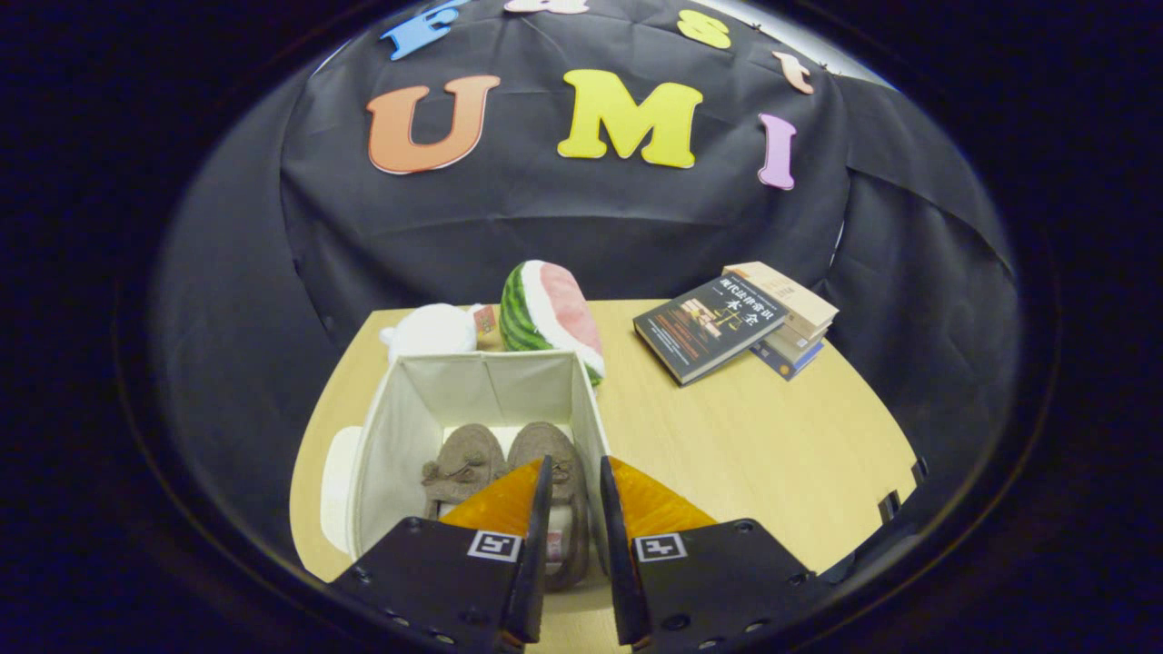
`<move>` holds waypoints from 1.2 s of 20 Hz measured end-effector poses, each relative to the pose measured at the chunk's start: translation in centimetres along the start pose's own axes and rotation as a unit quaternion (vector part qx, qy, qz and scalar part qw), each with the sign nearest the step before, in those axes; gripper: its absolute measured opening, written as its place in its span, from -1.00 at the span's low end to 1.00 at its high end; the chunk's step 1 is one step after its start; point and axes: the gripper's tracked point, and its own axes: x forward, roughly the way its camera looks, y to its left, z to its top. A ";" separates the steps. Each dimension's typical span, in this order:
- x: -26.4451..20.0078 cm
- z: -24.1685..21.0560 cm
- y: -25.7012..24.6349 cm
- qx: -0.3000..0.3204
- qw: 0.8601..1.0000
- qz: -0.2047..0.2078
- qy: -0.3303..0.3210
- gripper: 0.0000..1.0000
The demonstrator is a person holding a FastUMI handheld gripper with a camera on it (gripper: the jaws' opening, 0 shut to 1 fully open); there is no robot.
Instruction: Open the storage box then place both shoes into the box .Put the left shoe in first, then the right shoe, with the right side of both shoes facing outward in a uniform manner.
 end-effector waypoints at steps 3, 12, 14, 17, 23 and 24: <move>-2.3 1.9 -1.8 0.005 1.000 0.015 -0.024 -0.18; -10.6 7.7 -11.3 0.010 0.988 0.057 -0.140 0.71; -12.3 8.7 -13.5 0.001 0.984 0.054 -0.172 0.71; -14.8 9.5 -15.1 -0.002 0.975 0.075 -0.210 0.71; -15.7 7.7 -17.9 0.016 0.974 0.088 -0.210 0.71; -15.6 7.4 -18.0 0.018 0.974 0.088 -0.207 0.71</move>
